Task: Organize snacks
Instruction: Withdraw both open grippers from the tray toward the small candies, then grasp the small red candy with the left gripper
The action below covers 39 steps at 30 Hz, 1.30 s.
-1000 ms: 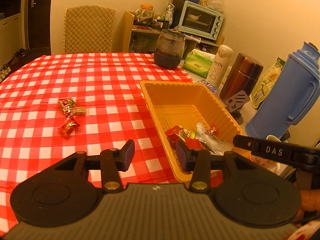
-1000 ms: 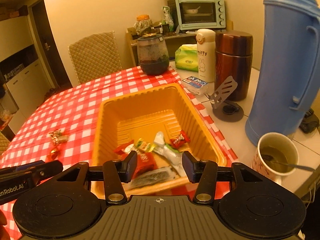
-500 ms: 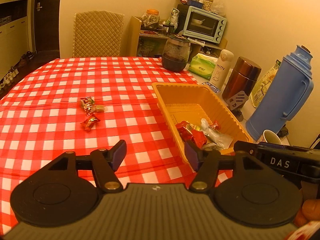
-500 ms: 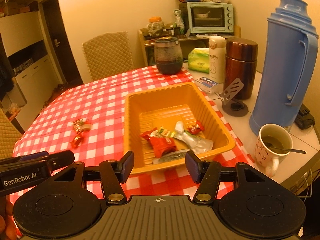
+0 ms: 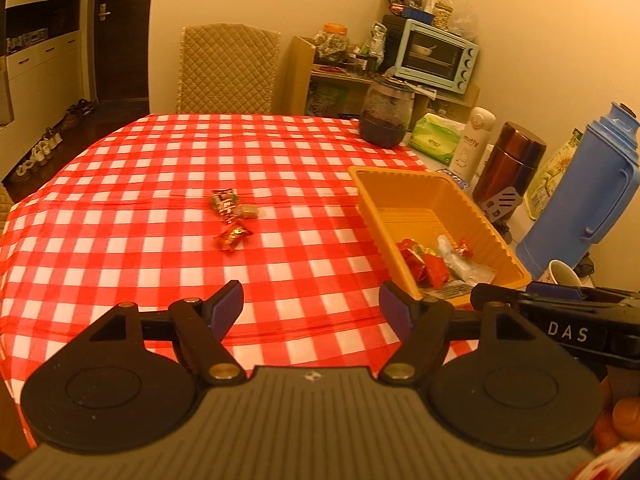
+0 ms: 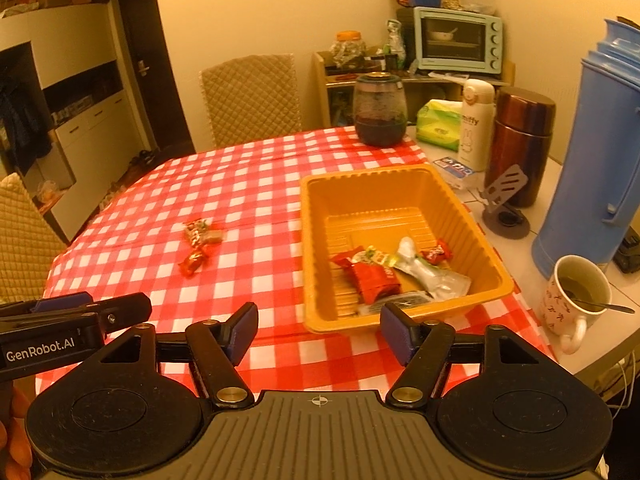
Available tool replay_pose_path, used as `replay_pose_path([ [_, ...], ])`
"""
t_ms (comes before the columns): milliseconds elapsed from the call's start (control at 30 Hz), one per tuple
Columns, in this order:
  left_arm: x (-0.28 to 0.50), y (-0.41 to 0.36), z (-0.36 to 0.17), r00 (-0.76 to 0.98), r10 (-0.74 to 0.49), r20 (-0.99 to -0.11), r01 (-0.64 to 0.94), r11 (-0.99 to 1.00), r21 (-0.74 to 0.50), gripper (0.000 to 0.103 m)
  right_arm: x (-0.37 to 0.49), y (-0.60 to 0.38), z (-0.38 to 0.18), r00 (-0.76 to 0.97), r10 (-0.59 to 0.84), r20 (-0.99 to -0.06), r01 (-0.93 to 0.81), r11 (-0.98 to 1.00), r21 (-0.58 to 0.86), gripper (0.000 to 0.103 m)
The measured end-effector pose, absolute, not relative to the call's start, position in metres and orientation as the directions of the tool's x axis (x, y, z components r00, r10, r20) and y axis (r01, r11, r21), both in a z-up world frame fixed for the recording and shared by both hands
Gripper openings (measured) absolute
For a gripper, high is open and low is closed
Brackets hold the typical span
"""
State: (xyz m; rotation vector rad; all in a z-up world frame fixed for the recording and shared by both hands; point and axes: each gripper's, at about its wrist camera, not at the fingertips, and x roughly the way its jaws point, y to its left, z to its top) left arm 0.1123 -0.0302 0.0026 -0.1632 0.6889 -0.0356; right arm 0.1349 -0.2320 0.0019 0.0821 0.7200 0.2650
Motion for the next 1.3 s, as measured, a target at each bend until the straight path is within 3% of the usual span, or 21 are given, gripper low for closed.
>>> replay_pose_path([
  [333, 0.107, -0.006, 0.001, 0.775, -0.046, -0.630, -0.067, 0.986, -0.155, 0.076, 0.135, -0.212, -0.002, 0.705, 0.297, -0.644, -0.253, 0.954, 0.163, 0.075],
  [1000, 0.148, 0.053, -0.017, 0.757, 0.034, -0.653, -0.100, 0.993, -0.065, 0.077, 0.172, -0.162, -0.018, 0.688, 0.394, -0.609, -0.346, 0.916, 0.202, 0.076],
  [1200, 0.182, 0.066, -0.037, 0.737, 0.018, -0.676, -0.055, 0.998, -0.033, 0.077, 0.202, -0.143, -0.036, 0.669, 0.407, -0.622, -0.365, 0.909, 0.203, 0.075],
  [1300, 0.200, 0.072, -0.050, 0.730, -0.008, -0.684, -0.023, 0.999, -0.036, 0.077, 0.220, -0.134, -0.047, 0.653, 0.410, -0.637, -0.369, 0.906, 0.206, 0.067],
])
